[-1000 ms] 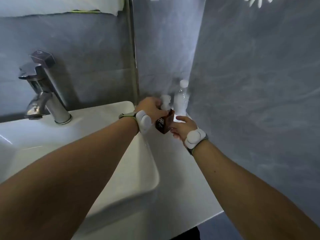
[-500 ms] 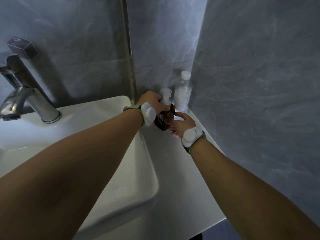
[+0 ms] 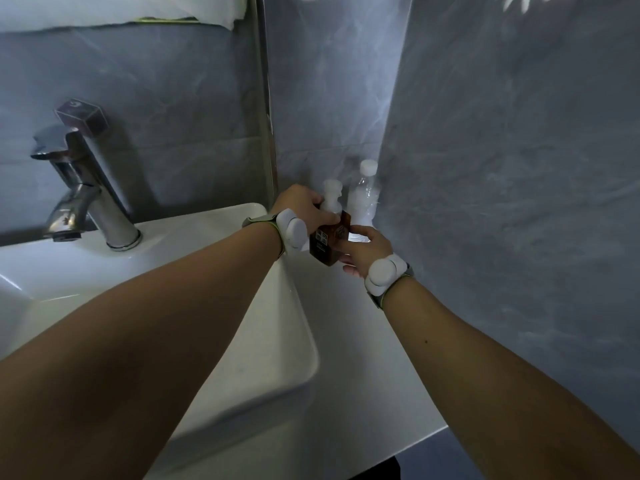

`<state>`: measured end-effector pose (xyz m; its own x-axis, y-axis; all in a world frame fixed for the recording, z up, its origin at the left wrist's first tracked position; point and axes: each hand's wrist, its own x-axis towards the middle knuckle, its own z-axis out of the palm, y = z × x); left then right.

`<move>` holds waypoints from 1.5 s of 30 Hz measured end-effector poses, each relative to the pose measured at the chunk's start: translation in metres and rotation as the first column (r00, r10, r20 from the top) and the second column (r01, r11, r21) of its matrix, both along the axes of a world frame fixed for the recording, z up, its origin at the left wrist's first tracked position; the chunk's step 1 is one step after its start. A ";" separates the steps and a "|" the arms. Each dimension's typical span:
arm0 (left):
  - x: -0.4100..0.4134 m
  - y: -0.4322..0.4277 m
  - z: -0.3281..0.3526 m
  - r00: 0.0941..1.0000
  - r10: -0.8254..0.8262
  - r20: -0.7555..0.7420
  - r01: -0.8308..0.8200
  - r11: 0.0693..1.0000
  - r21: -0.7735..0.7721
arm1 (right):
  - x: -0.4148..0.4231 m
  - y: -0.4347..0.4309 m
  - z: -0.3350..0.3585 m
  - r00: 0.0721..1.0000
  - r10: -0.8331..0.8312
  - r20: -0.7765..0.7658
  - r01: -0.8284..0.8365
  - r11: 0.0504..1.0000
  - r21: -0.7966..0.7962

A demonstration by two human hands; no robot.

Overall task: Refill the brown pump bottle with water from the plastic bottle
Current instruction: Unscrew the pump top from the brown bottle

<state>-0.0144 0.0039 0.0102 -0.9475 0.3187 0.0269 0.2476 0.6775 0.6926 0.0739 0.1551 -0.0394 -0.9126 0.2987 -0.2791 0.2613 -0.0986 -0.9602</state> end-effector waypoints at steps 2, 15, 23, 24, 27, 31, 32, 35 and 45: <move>0.007 -0.002 0.009 1.000 0.007 -0.010 -0.007 1.000 0.016 | 0.004 0.000 0.008 1.000 0.007 -0.008 -0.006 1.000 0.018; 0.056 -0.043 0.078 0.986 0.079 -0.145 -0.056 0.986 0.158 | 0.032 -0.030 0.078 0.986 0.104 -0.129 -0.094 0.992 0.088; 0.103 -0.105 0.081 0.990 0.088 -0.113 -0.038 0.921 0.387 | 0.059 -0.079 0.093 0.948 0.239 -0.209 -0.198 0.960 0.201; 0.106 -0.109 0.078 0.991 0.081 -0.107 -0.028 0.904 0.427 | 0.059 -0.080 0.092 0.943 0.253 -0.217 -0.210 0.956 0.206; 0.119 -0.131 0.067 0.994 0.093 -0.062 -0.051 0.870 0.491 | 0.062 -0.099 0.083 0.928 0.302 -0.218 -0.259 0.944 0.203; 0.131 -0.163 0.057 0.994 0.109 -0.017 -0.086 0.861 0.501 | 0.063 -0.132 0.068 0.909 0.360 -0.210 -0.323 0.927 0.192; 0.133 -0.166 0.056 0.994 0.108 -0.012 -0.087 0.862 0.500 | 0.063 -0.135 0.067 0.905 0.368 -0.211 -0.332 0.924 0.188; 0.144 -0.185 0.051 0.993 0.119 0.013 -0.109 0.857 0.504 | 0.062 -0.153 0.057 0.884 0.419 -0.209 -0.384 0.904 0.188; 0.158 -0.241 -0.003 0.970 0.217 0.114 -0.242 0.783 0.574 | 0.063 -0.200 0.015 0.811 0.576 -0.101 -0.581 0.813 -0.032</move>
